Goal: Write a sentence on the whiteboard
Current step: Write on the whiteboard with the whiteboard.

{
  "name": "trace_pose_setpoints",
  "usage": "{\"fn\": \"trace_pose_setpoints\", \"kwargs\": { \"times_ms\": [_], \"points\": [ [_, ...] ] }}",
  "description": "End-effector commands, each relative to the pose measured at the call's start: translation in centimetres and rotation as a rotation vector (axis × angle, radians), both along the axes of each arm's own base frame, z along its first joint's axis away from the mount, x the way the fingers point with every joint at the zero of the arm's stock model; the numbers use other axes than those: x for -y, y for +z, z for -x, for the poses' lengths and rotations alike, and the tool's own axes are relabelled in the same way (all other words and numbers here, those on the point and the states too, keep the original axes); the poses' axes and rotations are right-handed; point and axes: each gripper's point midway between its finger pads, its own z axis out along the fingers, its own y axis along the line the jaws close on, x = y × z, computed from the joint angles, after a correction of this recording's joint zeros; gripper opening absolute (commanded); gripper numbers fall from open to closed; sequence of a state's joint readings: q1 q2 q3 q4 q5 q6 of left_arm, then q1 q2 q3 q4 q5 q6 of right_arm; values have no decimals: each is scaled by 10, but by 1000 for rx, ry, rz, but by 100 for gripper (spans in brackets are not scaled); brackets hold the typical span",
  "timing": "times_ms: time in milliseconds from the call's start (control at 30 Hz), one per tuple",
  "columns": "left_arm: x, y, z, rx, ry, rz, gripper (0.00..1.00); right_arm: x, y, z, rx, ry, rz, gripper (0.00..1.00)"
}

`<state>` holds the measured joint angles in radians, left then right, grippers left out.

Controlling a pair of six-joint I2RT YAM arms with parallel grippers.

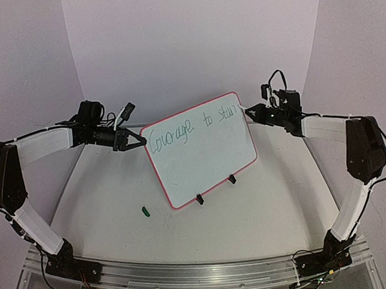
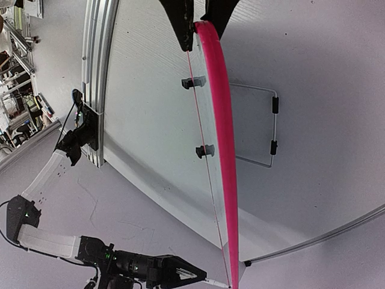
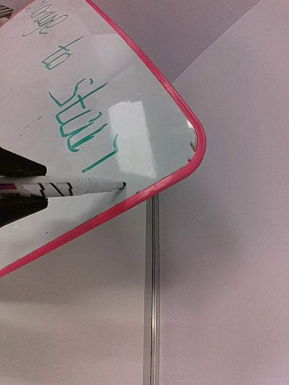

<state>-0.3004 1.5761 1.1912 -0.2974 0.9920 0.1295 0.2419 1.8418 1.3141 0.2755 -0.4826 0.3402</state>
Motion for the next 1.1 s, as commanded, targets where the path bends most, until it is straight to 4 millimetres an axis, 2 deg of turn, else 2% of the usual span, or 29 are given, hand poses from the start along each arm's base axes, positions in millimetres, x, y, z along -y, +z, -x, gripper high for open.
{"fn": "trace_pose_setpoints", "kwargs": {
  "times_ms": [0, 200, 467, 767, 1067],
  "points": [
    [6, -11, 0, 57, -20, -60, 0, -10, 27, -1, 82, 69, -10, 0],
    [6, -12, 0, 57, -20, -60, 0, -12, 14, 6, 58, 98, -2, 0],
    [6, -11, 0, 57, -20, -60, 0, -1, -9, 13, 16, 40, 32, 0],
    [6, -11, 1, 57, -22, -58, 0, 4, 4, 3, 41, -3, 26, 0],
    [6, -12, 0, 56, -21, -60, 0, -4, 25, -14, 83, 12, -3, 0]
  ]
}}
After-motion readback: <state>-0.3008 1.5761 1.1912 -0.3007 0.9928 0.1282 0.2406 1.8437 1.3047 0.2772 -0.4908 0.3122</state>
